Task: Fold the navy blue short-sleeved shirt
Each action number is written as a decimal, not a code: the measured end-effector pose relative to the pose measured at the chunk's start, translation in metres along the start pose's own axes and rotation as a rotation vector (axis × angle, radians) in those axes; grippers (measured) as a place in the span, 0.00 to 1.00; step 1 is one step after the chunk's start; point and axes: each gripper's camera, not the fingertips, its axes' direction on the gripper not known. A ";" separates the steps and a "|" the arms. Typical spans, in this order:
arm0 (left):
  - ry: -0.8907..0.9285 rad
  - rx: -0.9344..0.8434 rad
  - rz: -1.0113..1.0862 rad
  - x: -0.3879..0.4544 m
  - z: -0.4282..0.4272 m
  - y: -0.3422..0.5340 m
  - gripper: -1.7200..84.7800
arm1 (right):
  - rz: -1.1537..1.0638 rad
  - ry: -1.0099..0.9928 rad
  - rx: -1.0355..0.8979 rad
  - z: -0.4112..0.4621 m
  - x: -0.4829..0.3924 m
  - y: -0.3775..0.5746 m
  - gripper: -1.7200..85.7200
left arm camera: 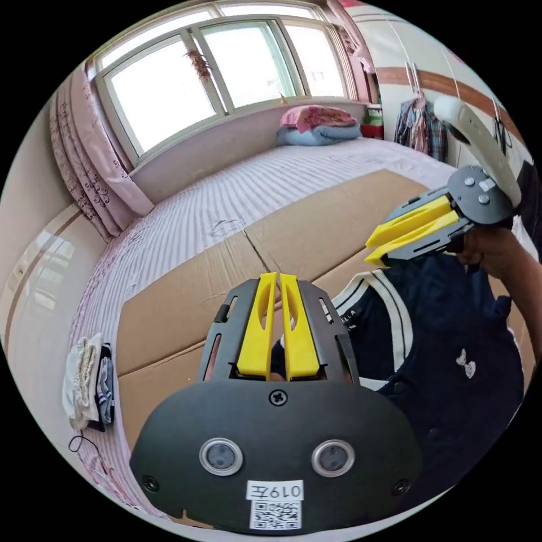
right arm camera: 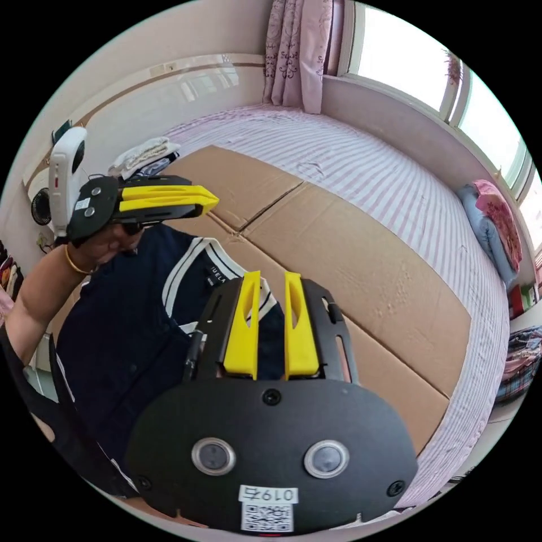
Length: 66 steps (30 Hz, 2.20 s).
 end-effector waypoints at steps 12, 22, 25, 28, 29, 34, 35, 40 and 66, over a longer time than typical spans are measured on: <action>0.514 0.007 0.069 0.104 -0.117 0.111 0.03 | 0.346 -0.162 0.228 -0.184 0.059 0.285 0.05; 0.511 -0.069 -0.190 0.152 -0.143 0.160 0.03 | 0.591 -0.361 0.096 -0.176 0.124 0.369 0.15; 0.448 -0.118 -0.185 0.161 -0.150 0.164 0.03 | 0.588 -0.409 0.100 -0.180 0.138 0.373 0.14; 0.453 -0.141 -0.168 0.173 -0.159 0.171 0.04 | 0.579 -0.411 0.060 -0.187 0.154 0.373 0.09; 0.475 -0.151 -0.140 0.181 -0.163 0.174 0.04 | 0.569 -0.444 0.056 -0.189 0.160 0.373 0.09; 0.750 -0.149 -0.073 0.202 -0.182 0.175 0.09 | 0.563 -0.517 0.031 -0.195 0.187 0.379 0.07; 0.782 -0.123 -0.004 0.215 -0.190 0.170 0.09 | 0.561 -0.540 0.037 -0.197 0.193 0.382 0.05; 0.691 -0.130 0.325 0.306 -0.220 0.154 0.09 | 0.603 -0.555 0.094 -0.212 0.219 0.397 0.02; 0.228 -0.357 0.186 0.652 -0.308 0.195 0.10 | 0.550 -0.499 0.042 -0.253 0.257 0.403 0.02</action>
